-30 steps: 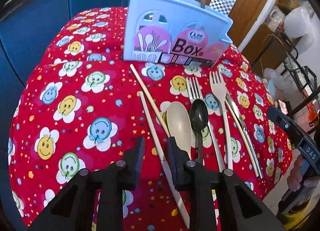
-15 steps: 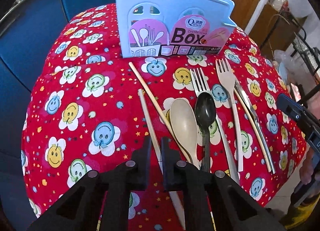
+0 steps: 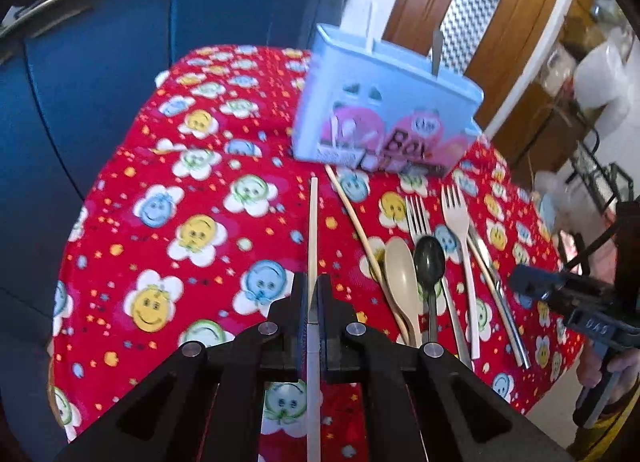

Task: Organize utensils

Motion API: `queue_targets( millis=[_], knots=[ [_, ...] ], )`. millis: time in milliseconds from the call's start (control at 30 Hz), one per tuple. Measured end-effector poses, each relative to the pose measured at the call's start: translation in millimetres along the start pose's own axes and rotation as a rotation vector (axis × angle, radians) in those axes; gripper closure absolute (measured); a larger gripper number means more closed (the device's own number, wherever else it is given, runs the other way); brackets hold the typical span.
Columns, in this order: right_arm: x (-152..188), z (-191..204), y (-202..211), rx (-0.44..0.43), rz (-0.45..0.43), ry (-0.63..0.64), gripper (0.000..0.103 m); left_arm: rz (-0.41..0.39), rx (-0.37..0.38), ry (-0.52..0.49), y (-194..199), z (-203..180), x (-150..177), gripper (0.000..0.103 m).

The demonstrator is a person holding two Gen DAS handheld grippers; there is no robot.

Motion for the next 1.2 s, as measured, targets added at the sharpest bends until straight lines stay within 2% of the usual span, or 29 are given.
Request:
queue_targets(
  millis=[133,367,400,433,467,633,967,1133,1200],
  knots=[
    [2.0,1.6,-12.3,0.01,0.072,-0.012,0.071,-0.046,0.014,0.016,4.4,6.3,-4.8,0.098],
    [-6.8,-4.8,-25.9,-0.006,0.156,-0.072,0.071,-0.06,0.052,0.047,1.6,10.8,-6.6,0.098],
    [-8.2,-5.8,-26.7,-0.007,0.162,-0.077,0.073,-0.061,0.055,0.05,1.8,11.5,-5.5,0.098],
    [-9.2,-7.4,-27.5,-0.002,0.166,-0.076,0.082,-0.063,0.058,0.051,2.1,11.8,-5.4,0.098],
    [-9.9,-9.2,-27.9,0.002,0.17,-0.075,0.085,-0.065,0.059,0.051,2.5,12.2,-5.2,0.098],
    [-10.2,-13.6,-20.2,0.017,0.167,-0.066,0.087,-0.08,0.054,0.054,5.0,14.8,-6.4,0.098],
    [-2.9,-23.0,-7.4,0.098,0.236,-0.038,0.086,-0.09,0.066,0.052,7.2,7.9,-10.7,0.098],
    [-12.5,-14.9,-21.5,0.143,0.28,0.018,0.072,-0.103,0.066,0.059,9.2,7.9,-17.2,0.098],
    [-17.9,-13.6,-27.0,0.163,0.296,0.04,0.071,-0.112,0.068,0.057,10.9,7.0,-20.2,0.099]
  ],
)
Point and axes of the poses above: each gripper's, at about its wrist camera, not at the fingertips, and y roughly against the way its jaws point, z to its left, x to its underside, the point moved 7 cm from there along -y, roughly the way its jaws point, and after that the axes turned 11 degrees about -x, right-handed, at the moved point
